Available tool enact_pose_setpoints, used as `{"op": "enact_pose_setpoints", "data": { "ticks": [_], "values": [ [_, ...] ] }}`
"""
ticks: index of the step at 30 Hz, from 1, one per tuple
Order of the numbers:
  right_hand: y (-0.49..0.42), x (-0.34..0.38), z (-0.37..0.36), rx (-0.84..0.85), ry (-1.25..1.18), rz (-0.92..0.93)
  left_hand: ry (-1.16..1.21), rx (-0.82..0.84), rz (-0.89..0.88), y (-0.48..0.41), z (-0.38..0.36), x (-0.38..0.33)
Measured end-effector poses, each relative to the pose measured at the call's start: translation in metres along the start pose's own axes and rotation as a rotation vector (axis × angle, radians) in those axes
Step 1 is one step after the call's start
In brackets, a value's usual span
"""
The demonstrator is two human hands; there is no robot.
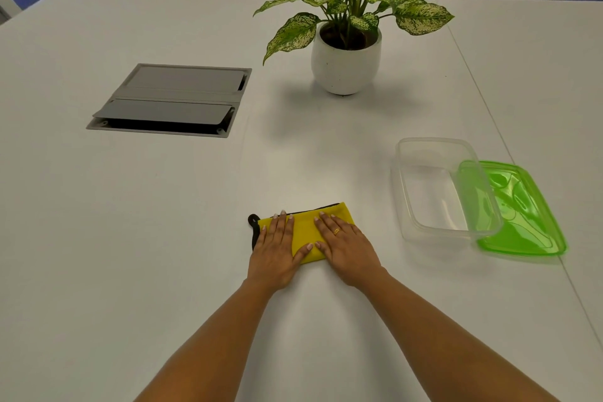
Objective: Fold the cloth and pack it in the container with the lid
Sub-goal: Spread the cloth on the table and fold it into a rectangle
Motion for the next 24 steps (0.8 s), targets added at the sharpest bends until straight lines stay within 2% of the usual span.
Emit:
{"op": "enact_pose_setpoints", "data": {
  "ticks": [7, 14, 19, 24],
  "values": [
    [0.003, -0.014, -0.009, 0.059, 0.057, -0.032, -0.074, -0.057, 0.033, 0.012, 0.001, 0.008],
    [-0.003, -0.018, -0.013, 0.196, -0.085, -0.038, -0.055, -0.032, 0.024, 0.012, 0.001, 0.015],
    [-0.003, -0.015, -0.005, 0.169, -0.095, 0.004, -0.032, 0.025, 0.002, 0.010, -0.001, 0.015],
    [0.004, -0.023, -0.001, 0.157, -0.009, 0.099, -0.045, 0.093, -0.109, 0.011, -0.006, 0.019]
  ]
}}
Point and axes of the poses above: each hand's wrist, its own y-axis away from the middle knuckle, its own z-axis out of the back of the hand, x = y × z, the point moved 10 cm from there along -y, towards the middle knuckle, and after that the axes turned 8 degrees about -z, right-handed, at the moved point
